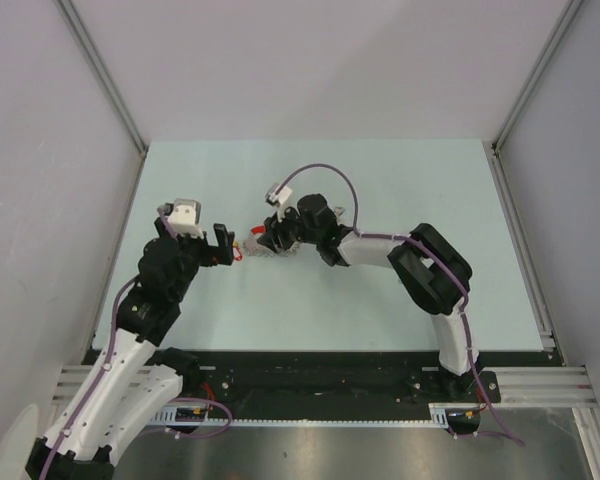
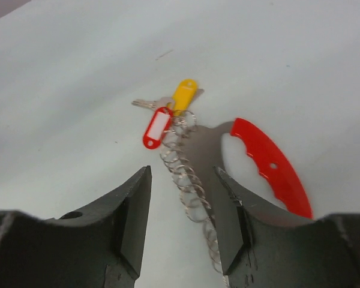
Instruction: Put the keys on the keyring
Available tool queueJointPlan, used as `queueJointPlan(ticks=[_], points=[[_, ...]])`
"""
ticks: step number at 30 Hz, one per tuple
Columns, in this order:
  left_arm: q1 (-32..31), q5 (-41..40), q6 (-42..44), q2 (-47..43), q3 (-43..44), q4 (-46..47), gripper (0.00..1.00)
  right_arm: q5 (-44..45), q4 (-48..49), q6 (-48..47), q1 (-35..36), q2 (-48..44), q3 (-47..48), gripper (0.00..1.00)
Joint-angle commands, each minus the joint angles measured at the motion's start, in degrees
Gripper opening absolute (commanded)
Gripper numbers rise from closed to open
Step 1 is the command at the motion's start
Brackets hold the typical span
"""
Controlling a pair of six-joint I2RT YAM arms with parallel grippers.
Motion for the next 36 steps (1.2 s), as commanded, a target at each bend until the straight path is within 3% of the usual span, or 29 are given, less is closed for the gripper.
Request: queueJointPlan(ticks=[1,10,18,29,36], points=[[0.54,-3.31,-0.13,-1.88,-0.18,2.02,1.00,3.54,-7.10,1.46,-5.12,-9.31,0.19,0.51],[0.54,-11.56,-0.83,-5.22,0.26,1.67,1.00,16.28,-21.24,7.00,-15.84,-28.03,-10.00,0.62],[0.62,-15.80,-0.57,-7.94,0.52,1.58,1.00,30.60,-34.43,10.34,-25.69,-53.06,-17.13,0.83],[1.33,-17.21,-2.68,-16.90,-1.14,5.09,1.00,40.46,-39.03,7.10,-24.12,-77.43,-24.93,0.99],[2.03,-15.97,-0.66,-22.71,-3.79,8.44,1.00,41.87,-40.67,6.83,-22.27,-88.34,-28.91,1.00]])
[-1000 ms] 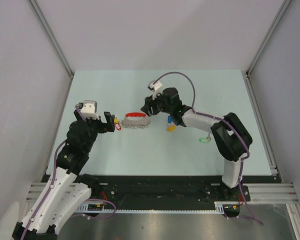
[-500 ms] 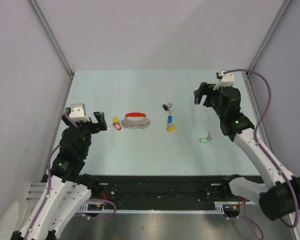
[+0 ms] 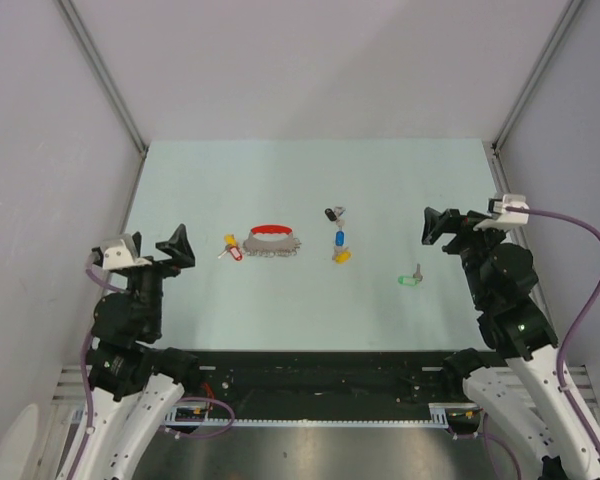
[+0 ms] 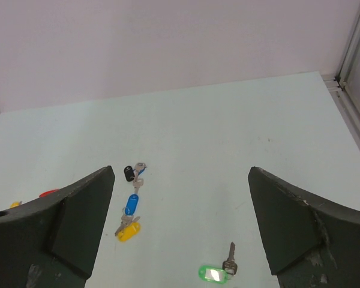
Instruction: Put the keys on the keyring
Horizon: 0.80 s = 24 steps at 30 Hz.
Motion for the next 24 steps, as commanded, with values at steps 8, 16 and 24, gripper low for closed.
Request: queueJointPlan(ticks=[8,16,24], points=[[0.79,-0.28,-0.17,-1.45,-1.80,4.73,1.00,1.08,-7.93,-4.11,1.14,-11.25,-2.01,1.00],[0.79,-0.54,-0.09,-1.62,-2.24,4.82,1.00,-2.17,-10.39,-6.93,2.72,-15.56,-3.59,1.00],[0.79,-0.72,-0.09,-1.63,-2.59,5.08,1.00,-2.70,-8.46,-8.16,5.01,-16.44,-5.17,1.00]])
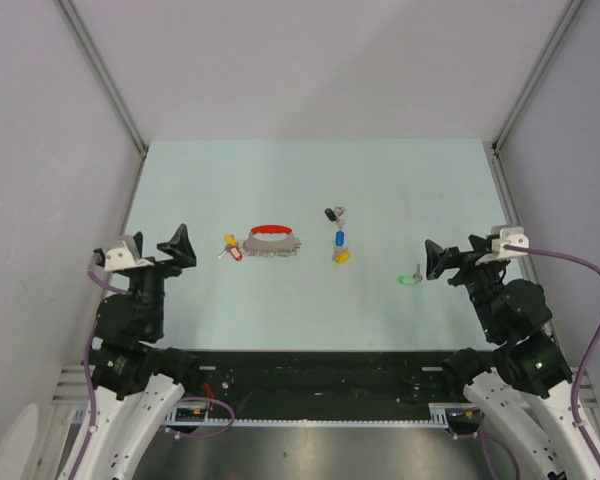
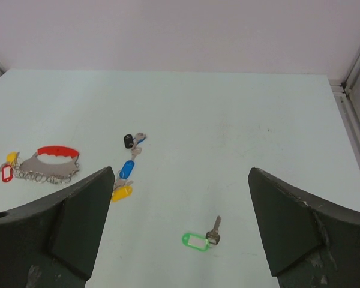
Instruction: Put the keys on the keyring
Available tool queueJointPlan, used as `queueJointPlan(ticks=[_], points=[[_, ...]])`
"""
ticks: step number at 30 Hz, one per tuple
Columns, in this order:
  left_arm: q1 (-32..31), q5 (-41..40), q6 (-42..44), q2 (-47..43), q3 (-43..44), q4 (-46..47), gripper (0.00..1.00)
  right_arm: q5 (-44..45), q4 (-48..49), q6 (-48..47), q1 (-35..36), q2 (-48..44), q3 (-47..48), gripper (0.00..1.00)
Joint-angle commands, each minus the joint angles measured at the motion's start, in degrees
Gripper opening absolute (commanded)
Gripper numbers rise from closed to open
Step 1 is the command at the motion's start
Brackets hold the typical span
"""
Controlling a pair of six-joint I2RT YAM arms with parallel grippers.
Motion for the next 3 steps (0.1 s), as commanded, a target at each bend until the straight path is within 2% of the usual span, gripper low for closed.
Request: queueJointPlan(ticks=[1,3], points=[[0.70,-1.04,-0.13,-0.31,-0.39,2.11,1.00,-1.26,1.61,-1.71,0.29,-1.38,-0.54,1.00],[0.70,-1.31,-0.04,0.65,-0.12,1.49,1.00,-1.08,1.61,-1.80,0.29,-2.09,-0.89,1.00]])
